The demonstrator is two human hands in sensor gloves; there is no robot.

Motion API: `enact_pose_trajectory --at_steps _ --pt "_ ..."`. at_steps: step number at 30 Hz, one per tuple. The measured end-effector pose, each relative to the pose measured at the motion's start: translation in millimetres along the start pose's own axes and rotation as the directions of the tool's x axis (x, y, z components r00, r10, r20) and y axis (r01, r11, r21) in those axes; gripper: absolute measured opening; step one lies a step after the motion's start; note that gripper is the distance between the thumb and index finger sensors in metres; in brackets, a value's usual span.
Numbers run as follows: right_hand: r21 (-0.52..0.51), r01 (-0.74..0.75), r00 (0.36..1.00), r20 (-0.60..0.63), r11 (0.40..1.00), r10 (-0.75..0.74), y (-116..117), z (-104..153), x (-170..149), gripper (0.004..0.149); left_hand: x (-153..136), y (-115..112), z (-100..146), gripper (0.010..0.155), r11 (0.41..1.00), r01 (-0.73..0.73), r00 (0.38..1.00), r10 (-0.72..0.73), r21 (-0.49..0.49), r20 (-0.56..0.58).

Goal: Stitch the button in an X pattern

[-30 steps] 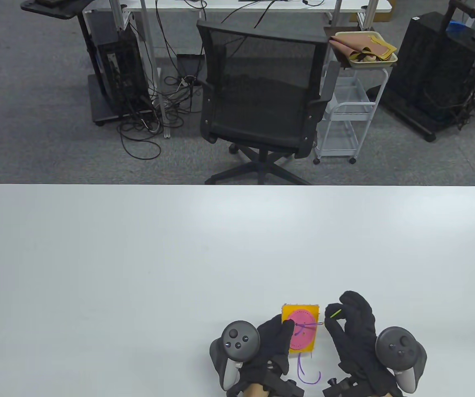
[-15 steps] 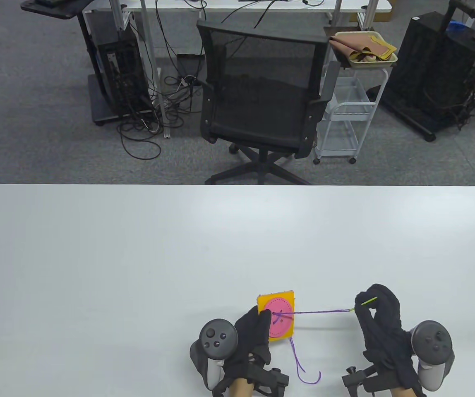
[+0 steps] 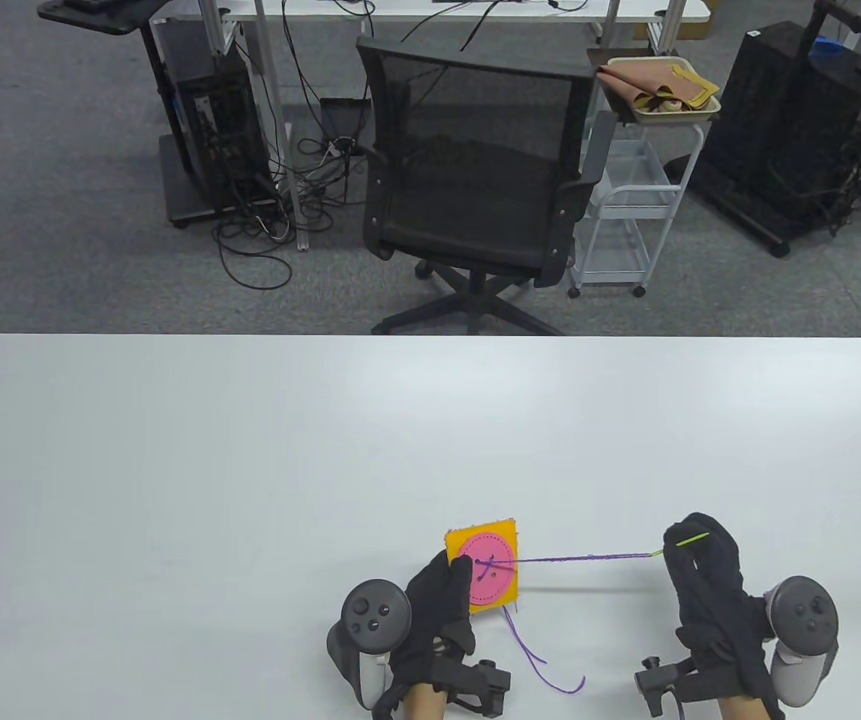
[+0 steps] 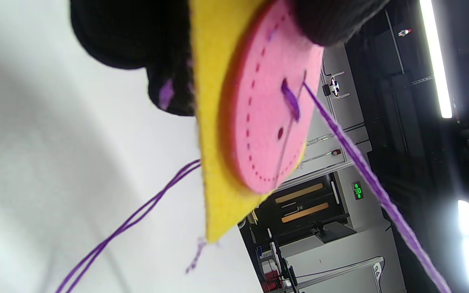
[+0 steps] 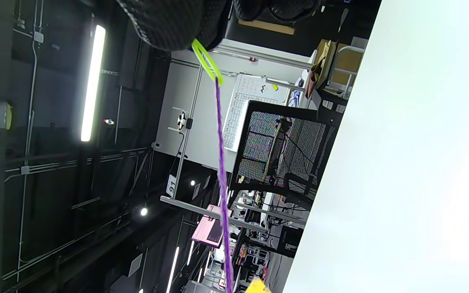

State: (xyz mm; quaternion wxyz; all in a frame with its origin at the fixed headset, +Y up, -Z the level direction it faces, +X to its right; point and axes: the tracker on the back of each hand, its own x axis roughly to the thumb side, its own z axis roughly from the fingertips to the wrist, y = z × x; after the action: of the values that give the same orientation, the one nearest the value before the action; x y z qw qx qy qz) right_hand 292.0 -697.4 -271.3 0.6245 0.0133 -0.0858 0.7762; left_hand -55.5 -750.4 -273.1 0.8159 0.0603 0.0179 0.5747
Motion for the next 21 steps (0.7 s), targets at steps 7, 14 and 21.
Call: enact_pose_trajectory --at_steps 7,14,21 --pt "0.009 -0.006 1.0 -0.003 1.0 0.006 1.1 -0.1 0.4 0.04 0.3 0.6 1.1 0.046 1.0 -0.012 1.0 0.012 0.015 0.002" --pt "0.003 0.002 1.0 -0.006 1.0 -0.002 2.7 -0.1 0.6 0.04 0.7 0.2 2.3 0.046 0.999 -0.037 0.999 0.037 0.016 0.015" --pt "-0.001 -0.034 0.999 0.008 0.999 0.035 7.2 1.1 2.1 0.042 3.8 -1.6 4.7 0.046 0.998 -0.07 0.997 0.069 0.01 0.045"
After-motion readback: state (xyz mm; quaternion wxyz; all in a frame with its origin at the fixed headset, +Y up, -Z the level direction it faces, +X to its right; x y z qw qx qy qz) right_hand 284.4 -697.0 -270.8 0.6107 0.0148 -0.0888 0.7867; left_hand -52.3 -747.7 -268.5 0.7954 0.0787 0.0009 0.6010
